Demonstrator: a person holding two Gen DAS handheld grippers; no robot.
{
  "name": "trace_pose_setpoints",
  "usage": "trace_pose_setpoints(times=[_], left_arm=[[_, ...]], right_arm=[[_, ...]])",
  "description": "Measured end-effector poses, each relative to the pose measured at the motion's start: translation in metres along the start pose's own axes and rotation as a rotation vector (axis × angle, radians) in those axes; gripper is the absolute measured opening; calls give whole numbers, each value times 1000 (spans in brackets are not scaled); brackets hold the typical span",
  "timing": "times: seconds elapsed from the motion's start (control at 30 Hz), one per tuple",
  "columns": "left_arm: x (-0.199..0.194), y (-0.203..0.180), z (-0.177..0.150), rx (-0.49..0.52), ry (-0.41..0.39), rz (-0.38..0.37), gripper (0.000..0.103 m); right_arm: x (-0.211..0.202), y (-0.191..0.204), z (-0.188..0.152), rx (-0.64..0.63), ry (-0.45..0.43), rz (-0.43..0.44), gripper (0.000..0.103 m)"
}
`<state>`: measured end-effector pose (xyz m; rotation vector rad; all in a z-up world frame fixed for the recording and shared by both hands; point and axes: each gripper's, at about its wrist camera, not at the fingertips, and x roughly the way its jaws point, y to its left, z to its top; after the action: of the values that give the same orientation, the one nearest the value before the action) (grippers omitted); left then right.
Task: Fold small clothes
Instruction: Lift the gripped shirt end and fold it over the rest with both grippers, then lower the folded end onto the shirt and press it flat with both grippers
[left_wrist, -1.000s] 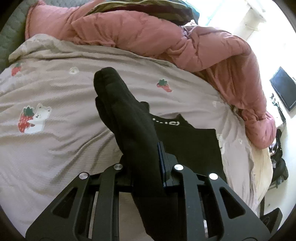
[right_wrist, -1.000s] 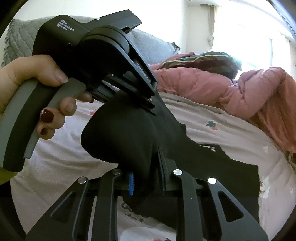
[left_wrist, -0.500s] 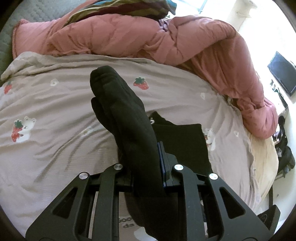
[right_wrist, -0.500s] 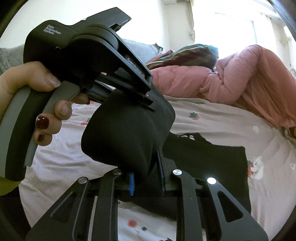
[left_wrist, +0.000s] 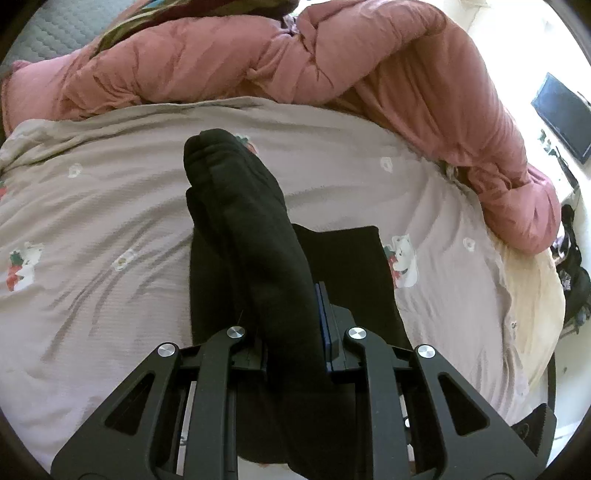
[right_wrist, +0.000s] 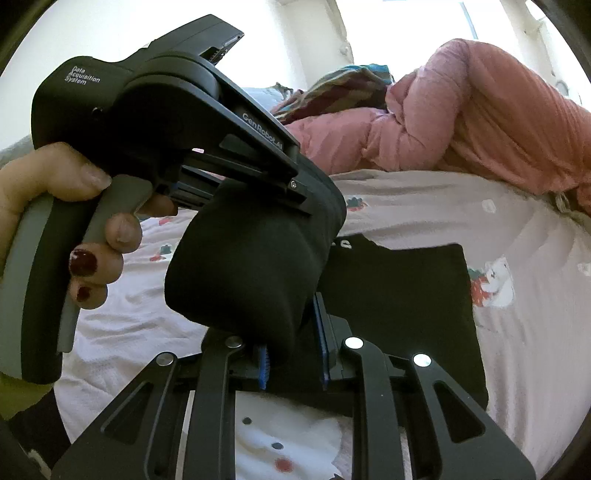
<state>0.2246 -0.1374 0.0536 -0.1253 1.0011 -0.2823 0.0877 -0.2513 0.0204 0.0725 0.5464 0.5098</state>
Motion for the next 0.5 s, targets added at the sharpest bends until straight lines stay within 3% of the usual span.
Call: trace_pose_setpoints(times=[0.33,0.4,0.47,0.5], left_arm=[[28,-26,-3,28,43,-7,16],[36,-30,-5,32,54,-17,22],[46,-31,-7,19,72,-65,46],[47,-30,-10,6,70,-98,49]], right_arm=[[-1,-28,-10,93,30,-9,18],[-1,-34,-13,119,47,-12,18],[2,-41,-16,157,65,-12,18],[3,-45,-17,179,73,-7,19]])
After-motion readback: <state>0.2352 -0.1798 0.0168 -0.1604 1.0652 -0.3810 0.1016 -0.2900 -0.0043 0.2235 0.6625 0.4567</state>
